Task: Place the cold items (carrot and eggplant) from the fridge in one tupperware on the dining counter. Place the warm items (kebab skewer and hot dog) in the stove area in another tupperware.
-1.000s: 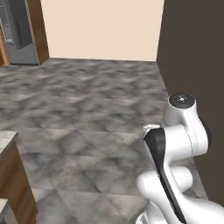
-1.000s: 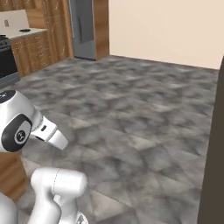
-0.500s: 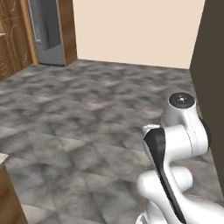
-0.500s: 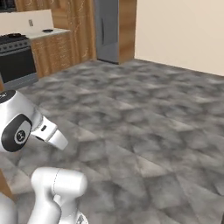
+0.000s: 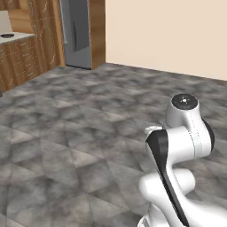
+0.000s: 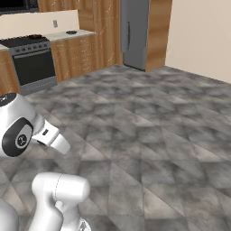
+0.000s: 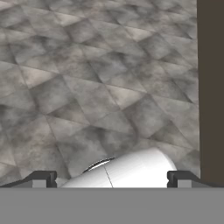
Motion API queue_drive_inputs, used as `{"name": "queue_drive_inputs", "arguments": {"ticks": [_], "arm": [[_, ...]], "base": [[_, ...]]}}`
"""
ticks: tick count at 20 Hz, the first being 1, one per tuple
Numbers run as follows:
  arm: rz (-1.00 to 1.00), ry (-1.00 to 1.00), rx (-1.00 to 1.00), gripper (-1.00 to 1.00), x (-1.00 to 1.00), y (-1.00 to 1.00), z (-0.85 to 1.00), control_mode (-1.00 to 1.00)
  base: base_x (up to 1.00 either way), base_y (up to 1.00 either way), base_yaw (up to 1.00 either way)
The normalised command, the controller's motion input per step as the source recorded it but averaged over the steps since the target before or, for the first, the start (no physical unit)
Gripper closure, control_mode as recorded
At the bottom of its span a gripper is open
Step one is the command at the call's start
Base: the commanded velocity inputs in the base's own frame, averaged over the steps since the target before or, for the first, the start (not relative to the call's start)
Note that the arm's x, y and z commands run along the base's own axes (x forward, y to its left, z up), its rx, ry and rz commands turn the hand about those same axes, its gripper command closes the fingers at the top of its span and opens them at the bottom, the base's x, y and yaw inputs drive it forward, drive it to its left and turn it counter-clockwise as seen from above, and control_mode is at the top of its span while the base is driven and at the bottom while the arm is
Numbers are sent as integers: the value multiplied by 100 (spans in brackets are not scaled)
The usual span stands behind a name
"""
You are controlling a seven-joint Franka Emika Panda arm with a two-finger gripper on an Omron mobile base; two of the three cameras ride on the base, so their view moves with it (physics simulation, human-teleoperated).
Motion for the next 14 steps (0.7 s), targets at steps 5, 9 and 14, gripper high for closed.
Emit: {"name": "queue_drive_inputs", "arguments": {"ticks": [5,9,14], "arm": [[0,0,0,-100,0,0,0,100],[0,0,0,-100,0,0,0,100],[0,0,0,-100,0,0,0,100]], "base": [[100,-8,36],[100,-5,33],[100,-4,33]]}}
